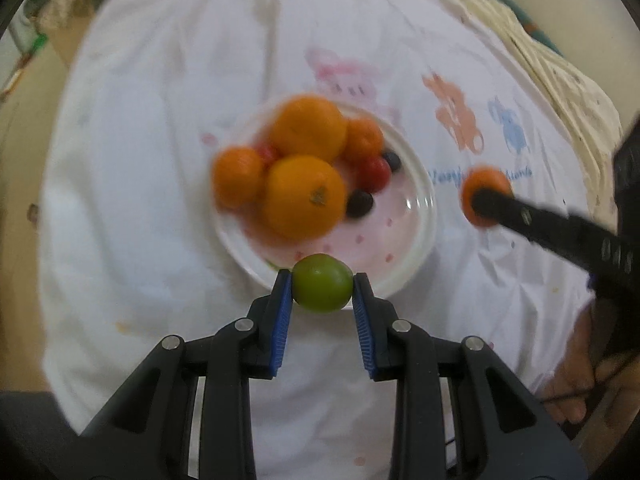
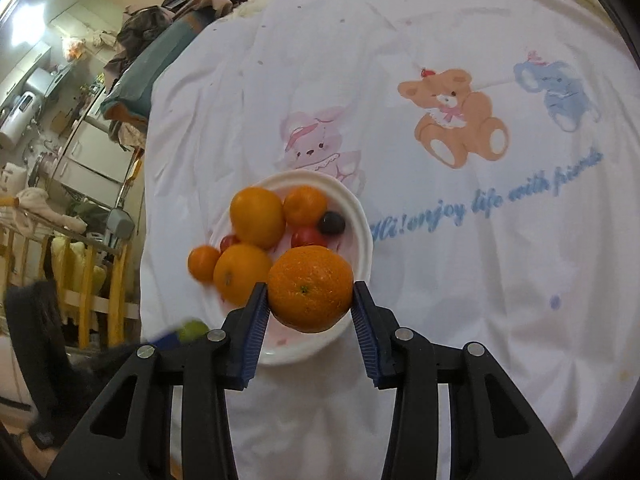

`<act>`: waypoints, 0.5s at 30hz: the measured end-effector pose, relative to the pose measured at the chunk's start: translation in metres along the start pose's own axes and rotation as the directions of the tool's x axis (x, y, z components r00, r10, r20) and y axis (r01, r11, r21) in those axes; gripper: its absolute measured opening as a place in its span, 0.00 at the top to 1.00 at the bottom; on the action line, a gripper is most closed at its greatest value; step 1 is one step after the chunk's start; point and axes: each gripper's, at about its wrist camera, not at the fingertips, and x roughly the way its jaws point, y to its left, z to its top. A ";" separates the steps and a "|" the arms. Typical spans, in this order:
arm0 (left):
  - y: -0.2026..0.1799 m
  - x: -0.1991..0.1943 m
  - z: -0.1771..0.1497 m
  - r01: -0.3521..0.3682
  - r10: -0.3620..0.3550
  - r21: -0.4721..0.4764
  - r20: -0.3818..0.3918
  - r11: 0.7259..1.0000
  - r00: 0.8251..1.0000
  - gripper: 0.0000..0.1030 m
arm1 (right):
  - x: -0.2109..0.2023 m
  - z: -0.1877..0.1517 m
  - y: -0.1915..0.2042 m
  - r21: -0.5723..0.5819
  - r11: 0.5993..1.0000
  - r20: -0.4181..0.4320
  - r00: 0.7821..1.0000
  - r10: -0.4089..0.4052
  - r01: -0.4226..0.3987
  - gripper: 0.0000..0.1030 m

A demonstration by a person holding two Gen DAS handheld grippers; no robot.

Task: Organize fruits
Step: 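Place the green tomato and mandarin on the plate, opening both tools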

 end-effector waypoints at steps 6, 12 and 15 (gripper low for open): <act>-0.005 0.029 0.001 -0.032 0.033 0.014 -0.037 0.999 0.999 0.75 | 0.035 0.013 -0.004 -0.019 1.000 -0.079 0.997 0.003 -0.005 0.58; -0.001 0.039 0.004 -0.037 0.036 -0.016 -0.056 0.999 0.998 0.75 | 0.056 0.012 -0.005 -0.025 1.000 -0.138 0.990 0.000 -0.003 0.57; 0.001 0.041 0.005 -0.025 0.022 -0.037 -0.062 0.999 0.998 0.74 | 0.060 0.013 -0.004 -0.029 1.000 -0.140 0.990 -0.005 0.001 0.57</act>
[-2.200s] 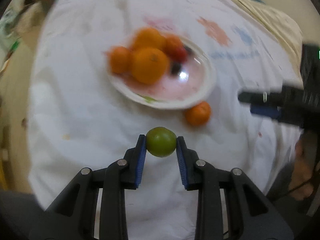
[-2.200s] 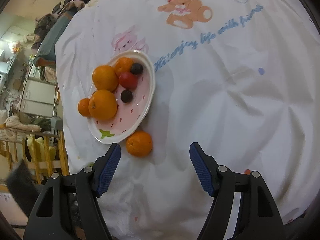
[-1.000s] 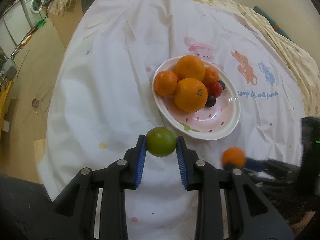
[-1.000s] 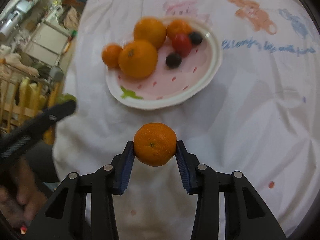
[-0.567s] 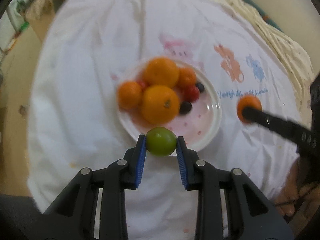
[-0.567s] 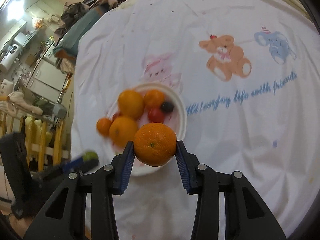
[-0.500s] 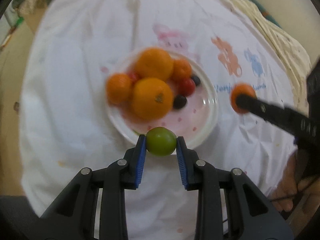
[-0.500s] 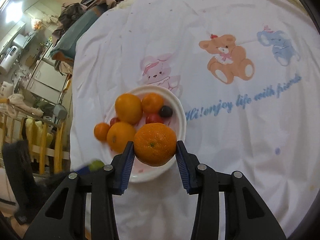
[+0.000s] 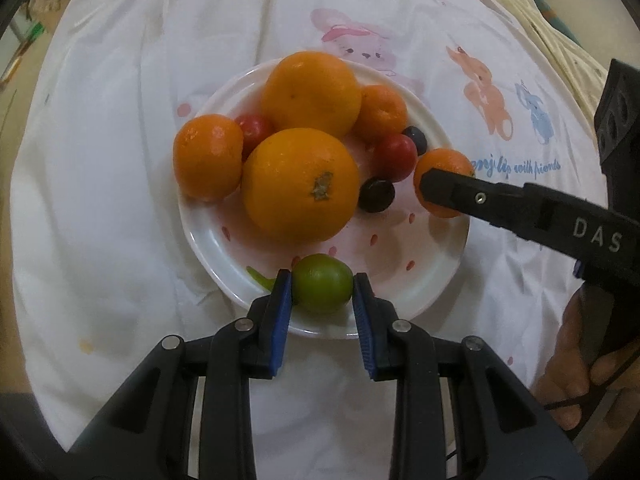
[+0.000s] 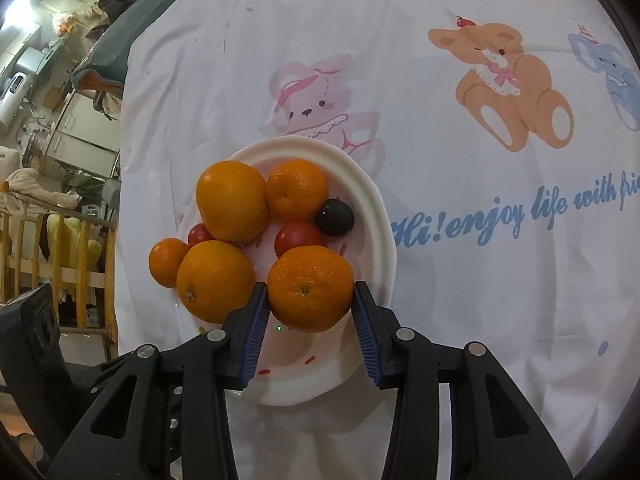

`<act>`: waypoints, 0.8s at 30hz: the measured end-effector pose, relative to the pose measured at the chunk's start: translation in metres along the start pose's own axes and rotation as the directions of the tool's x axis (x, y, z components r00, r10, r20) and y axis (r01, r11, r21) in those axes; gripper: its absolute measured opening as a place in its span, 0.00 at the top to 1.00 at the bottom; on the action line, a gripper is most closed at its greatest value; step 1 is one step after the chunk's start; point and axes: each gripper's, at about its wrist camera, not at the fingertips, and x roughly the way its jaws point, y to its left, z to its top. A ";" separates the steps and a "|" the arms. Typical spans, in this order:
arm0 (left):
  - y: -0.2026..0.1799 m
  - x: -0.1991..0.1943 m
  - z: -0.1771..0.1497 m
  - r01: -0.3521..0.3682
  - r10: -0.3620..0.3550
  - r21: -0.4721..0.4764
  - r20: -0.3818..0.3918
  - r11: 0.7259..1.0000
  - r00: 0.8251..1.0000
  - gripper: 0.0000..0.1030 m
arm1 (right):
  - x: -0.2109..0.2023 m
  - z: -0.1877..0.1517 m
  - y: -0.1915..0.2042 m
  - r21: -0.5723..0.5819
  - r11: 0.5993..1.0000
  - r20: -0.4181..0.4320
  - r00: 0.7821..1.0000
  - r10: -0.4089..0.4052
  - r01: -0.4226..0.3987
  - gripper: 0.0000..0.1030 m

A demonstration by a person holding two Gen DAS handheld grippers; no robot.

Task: Organize fruits

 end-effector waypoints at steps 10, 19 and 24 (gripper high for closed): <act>-0.004 0.001 0.002 0.009 -0.009 0.019 0.001 1.000 1.000 0.58 | 0.009 0.000 0.000 0.003 1.000 -0.030 1.000 -0.002 0.002 0.55; -0.006 -0.006 0.001 -0.025 0.023 0.056 0.036 0.998 0.999 0.35 | 0.001 0.002 0.003 -0.011 1.000 0.007 1.000 0.002 -0.002 0.39; -0.002 -0.019 -0.005 -0.046 0.042 0.071 0.049 0.996 0.998 0.35 | -0.016 0.005 -0.002 0.004 1.000 0.040 0.999 0.016 -0.016 0.33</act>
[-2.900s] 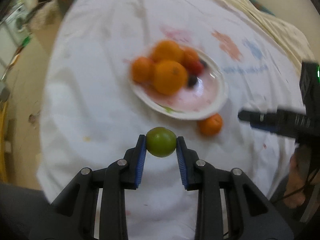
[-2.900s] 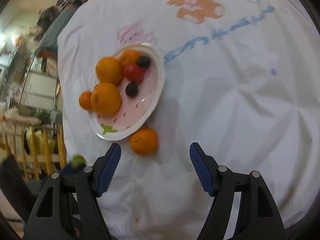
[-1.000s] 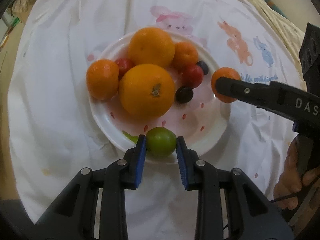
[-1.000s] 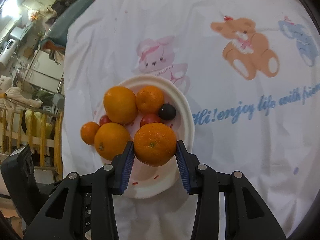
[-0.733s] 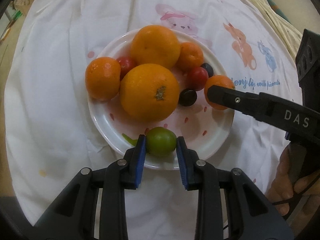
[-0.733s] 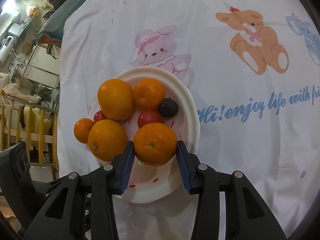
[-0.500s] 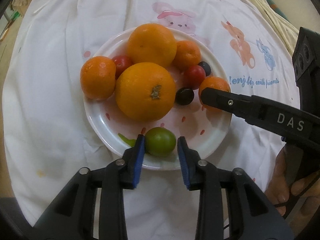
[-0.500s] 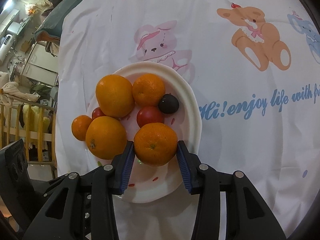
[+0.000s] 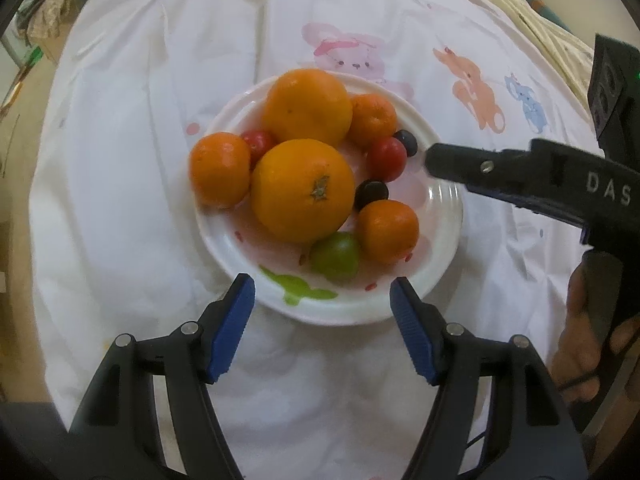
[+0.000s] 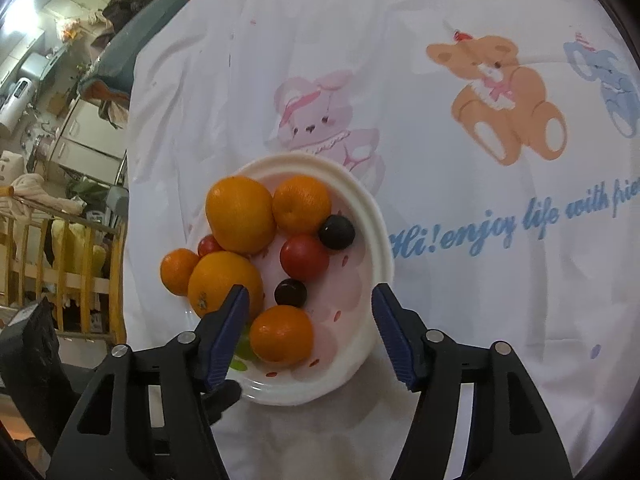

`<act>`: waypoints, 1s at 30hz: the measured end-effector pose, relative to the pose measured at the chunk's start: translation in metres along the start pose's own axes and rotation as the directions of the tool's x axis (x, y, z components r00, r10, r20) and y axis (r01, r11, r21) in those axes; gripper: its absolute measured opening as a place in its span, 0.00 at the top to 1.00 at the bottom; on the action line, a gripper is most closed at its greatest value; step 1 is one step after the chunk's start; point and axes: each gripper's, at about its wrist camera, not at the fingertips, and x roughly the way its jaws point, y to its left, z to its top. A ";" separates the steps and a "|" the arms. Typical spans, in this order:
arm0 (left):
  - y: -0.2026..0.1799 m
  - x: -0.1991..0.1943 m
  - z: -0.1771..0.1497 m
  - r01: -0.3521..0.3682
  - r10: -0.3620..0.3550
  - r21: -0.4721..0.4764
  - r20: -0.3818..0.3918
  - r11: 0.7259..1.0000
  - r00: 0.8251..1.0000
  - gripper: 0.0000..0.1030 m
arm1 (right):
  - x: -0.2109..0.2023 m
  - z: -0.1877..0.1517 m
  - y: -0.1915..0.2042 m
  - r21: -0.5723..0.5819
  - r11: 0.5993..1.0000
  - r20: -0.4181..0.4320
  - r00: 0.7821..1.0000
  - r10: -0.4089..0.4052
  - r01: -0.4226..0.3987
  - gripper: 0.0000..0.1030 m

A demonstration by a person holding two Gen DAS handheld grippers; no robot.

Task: Organize fruits

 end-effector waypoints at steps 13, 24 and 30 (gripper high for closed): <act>0.031 -0.088 -0.028 -0.192 0.175 0.033 0.288 0.981 0.941 0.35 | -0.070 -0.041 0.018 -0.031 0.998 0.189 0.981 -0.045 0.052 0.16; 0.041 -0.140 -0.076 -0.193 0.161 0.021 0.464 0.981 0.871 0.07 | -0.102 -0.124 0.064 -0.089 0.979 0.381 0.915 -0.136 0.183 0.00; 0.043 -0.146 -0.092 -0.173 0.144 0.011 0.511 0.985 0.848 0.01 | -0.112 -0.160 0.079 -0.086 0.970 0.491 0.857 -0.158 0.228 0.00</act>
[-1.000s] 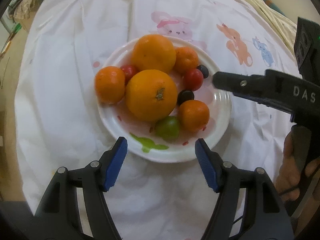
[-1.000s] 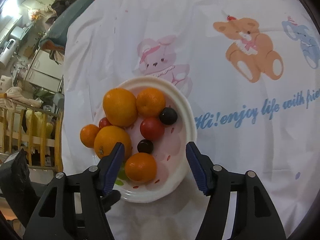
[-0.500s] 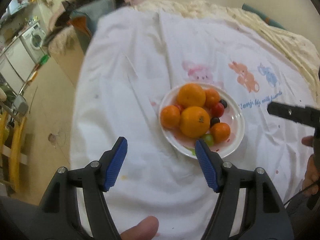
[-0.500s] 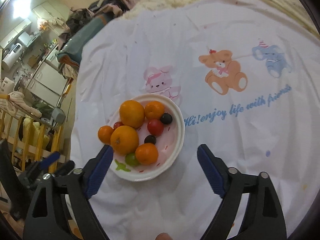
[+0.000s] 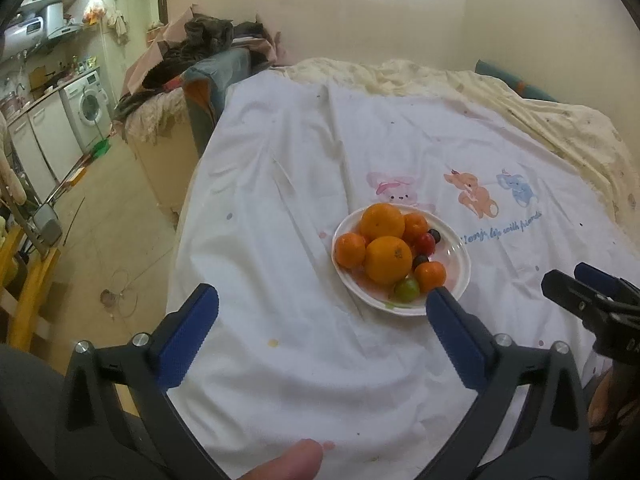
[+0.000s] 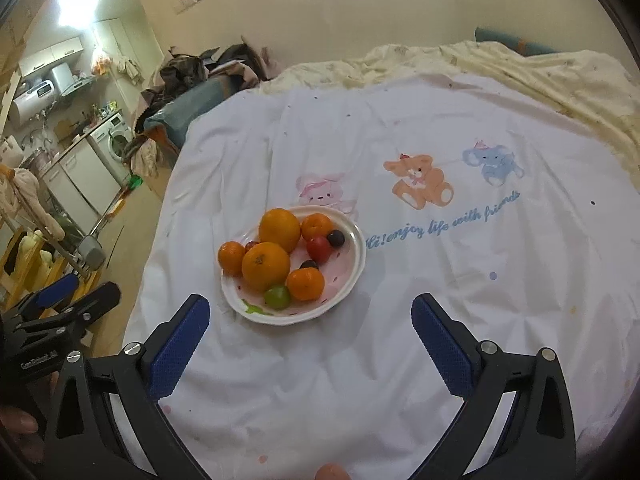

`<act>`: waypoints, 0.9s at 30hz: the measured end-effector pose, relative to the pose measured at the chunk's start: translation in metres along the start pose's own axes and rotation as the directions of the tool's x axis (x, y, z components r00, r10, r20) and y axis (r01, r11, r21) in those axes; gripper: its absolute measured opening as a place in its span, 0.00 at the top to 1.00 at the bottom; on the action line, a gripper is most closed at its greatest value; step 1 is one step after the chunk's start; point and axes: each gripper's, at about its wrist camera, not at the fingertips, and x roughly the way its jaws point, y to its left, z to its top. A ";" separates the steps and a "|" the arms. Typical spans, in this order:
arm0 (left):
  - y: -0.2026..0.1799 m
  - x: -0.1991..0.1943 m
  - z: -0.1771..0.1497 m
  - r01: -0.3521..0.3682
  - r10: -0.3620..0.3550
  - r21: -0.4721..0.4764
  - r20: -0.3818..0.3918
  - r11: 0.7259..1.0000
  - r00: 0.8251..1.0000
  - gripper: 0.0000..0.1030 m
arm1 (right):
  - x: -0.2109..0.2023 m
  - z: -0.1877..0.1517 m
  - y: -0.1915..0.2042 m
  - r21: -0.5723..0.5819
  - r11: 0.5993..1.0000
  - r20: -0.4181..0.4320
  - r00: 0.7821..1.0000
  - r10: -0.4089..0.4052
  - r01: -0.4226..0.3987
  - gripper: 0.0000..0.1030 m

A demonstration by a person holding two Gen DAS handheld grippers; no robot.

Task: Organize fruits

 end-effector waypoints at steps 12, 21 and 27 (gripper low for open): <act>-0.003 0.004 -0.008 0.010 -0.011 -0.007 -0.018 1.000 1.000 0.01 | 0.011 -0.018 0.015 -0.021 0.998 -0.022 0.998 -0.065 0.064 0.00; -0.006 0.003 -0.010 0.000 0.000 -0.005 -0.003 1.000 1.000 0.01 | 0.011 -0.017 0.019 -0.029 0.997 -0.013 0.998 -0.069 0.069 0.00; -0.005 0.006 -0.010 -0.005 0.004 -0.014 -0.013 1.000 1.000 0.01 | 0.010 -0.016 0.019 -0.030 0.997 -0.005 0.997 -0.077 0.076 0.00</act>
